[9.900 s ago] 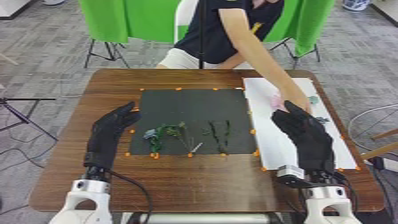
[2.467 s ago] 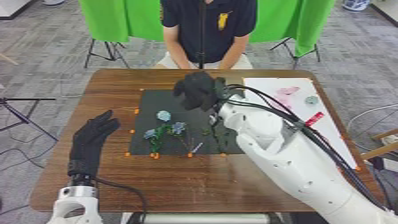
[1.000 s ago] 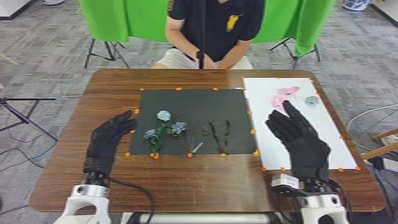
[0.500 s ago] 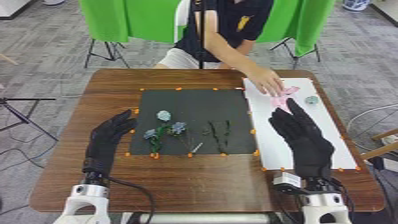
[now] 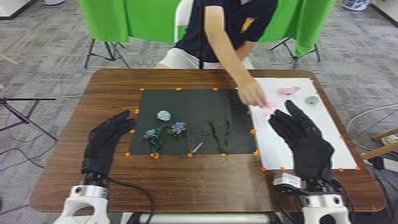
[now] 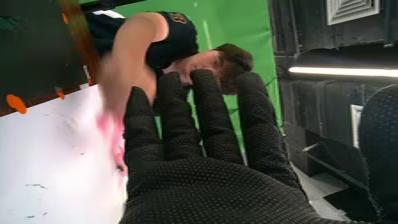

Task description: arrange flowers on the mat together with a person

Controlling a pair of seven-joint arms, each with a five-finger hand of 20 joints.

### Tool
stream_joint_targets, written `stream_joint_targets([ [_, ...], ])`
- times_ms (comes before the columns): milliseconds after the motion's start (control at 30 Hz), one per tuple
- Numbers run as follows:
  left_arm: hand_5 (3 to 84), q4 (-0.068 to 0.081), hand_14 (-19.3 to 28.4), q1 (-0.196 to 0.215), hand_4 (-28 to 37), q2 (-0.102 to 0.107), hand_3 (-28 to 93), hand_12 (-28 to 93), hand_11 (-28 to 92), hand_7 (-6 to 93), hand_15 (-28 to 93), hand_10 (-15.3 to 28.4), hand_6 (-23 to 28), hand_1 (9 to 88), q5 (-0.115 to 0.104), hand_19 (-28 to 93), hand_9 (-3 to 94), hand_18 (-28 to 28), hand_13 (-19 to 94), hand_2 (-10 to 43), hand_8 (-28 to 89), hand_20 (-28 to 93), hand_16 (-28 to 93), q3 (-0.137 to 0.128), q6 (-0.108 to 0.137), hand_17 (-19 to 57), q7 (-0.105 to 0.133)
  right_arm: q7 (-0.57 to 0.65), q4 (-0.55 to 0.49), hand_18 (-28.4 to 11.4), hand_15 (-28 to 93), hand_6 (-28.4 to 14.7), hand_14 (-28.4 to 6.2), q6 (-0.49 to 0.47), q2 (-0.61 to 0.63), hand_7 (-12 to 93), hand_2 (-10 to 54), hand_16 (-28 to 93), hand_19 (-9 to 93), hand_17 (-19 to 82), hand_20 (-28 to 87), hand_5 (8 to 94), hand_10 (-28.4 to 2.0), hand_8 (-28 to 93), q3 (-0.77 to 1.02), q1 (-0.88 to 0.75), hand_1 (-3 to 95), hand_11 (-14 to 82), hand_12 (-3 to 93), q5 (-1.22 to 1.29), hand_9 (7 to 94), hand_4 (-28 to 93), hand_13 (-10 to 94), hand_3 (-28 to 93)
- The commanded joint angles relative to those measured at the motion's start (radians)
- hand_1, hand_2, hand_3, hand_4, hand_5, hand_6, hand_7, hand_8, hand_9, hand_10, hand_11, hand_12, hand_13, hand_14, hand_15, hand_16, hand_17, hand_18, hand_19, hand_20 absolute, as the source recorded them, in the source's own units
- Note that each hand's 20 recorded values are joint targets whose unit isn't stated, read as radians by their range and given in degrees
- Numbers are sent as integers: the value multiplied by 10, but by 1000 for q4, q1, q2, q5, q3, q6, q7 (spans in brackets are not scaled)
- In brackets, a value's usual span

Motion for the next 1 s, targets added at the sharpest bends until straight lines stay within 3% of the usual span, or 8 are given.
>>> stream_joint_targets([
  [33, 479, 3, 168, 10, -260, -6, 648, 126, 169, 115, 115, 140, 52, 215, -12, 79, 483, 118, 392, 54, -64, 168, 23, -7, 5, 56, -9, -6, -11, -139, 113, -1, -132, 5, -13, 98, 18, 143, 67, 173, 265, 391, -145, -89, 0, -18, 50, 50, 111, -12, 437, -189, 342, 812],
  [567, 479, 2, 170, 18, -258, -15, 646, 127, 169, 113, 114, 141, 53, 215, -19, 82, 483, 119, 391, 53, -63, 168, 23, -16, -2, 56, -11, -11, -3, -139, 114, -5, -132, 18, -5, 102, 20, 146, 63, 180, 265, 419, -148, -90, 12, -4, 49, 52, 113, -22, 455, -188, 352, 815],
  [667, 479, 3, 171, 18, -258, -15, 647, 127, 169, 112, 114, 142, 53, 215, -25, 82, 483, 120, 391, 52, -63, 167, 23, -17, -1, 55, -8, -9, -4, -139, 112, -6, -145, 21, -5, 103, 19, 143, 62, 182, 265, 421, -148, -89, 8, -8, 49, 53, 113, -19, 457, -187, 356, 817],
  [1000, 477, 5, 172, 12, -256, -36, 646, 126, 167, 110, 113, 142, 52, 214, -6, 84, 482, 121, 391, 52, -62, 167, 23, -30, -20, 54, -22, 6, 0, -138, 112, -6, -146, 25, -4, 105, 20, 141, 62, 183, 267, 430, -150, -88, 6, -2, 54, 53, 114, -23, 460, -190, 356, 819],
])
